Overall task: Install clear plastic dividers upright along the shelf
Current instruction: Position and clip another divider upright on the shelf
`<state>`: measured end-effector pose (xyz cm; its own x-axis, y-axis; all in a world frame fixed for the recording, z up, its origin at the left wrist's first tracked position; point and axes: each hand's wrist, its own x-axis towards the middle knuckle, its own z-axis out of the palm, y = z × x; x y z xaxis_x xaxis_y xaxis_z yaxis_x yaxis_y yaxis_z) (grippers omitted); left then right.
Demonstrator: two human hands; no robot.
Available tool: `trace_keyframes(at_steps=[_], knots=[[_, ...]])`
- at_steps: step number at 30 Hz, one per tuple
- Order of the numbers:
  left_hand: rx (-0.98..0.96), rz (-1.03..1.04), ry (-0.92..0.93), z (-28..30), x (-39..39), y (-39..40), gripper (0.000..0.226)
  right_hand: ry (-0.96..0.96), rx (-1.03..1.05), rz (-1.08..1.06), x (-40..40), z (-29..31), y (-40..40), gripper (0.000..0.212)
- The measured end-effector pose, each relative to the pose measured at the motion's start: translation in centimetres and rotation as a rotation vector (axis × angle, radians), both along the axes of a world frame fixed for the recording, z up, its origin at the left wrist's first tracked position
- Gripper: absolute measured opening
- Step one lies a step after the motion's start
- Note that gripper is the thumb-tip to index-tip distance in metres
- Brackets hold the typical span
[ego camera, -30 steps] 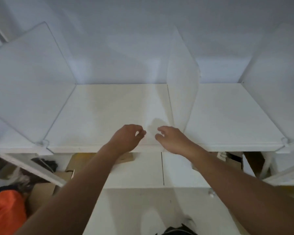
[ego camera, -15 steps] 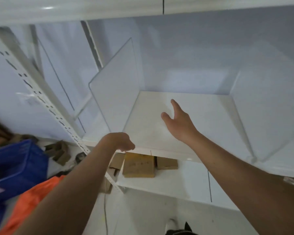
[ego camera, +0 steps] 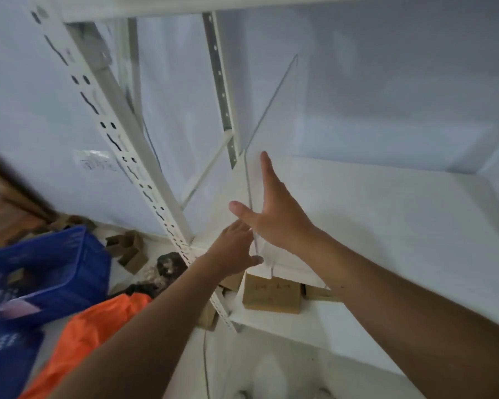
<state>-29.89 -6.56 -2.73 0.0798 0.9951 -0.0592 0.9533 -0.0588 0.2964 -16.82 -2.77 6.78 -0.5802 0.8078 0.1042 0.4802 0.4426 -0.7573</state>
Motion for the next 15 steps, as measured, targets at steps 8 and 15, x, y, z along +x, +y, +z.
trace_keyframes(at_steps=[8,15], knots=[[-0.137,-0.047,-0.267,-1.5,-2.0,0.8,0.029,-0.046,-0.219,-0.126,-1.5,-1.2,-0.2,0.101],[-0.090,-0.045,-0.224,-2.3,-1.7,0.2,0.021,-0.184,-0.308,-0.130,-1.8,-0.9,0.1,0.095]])
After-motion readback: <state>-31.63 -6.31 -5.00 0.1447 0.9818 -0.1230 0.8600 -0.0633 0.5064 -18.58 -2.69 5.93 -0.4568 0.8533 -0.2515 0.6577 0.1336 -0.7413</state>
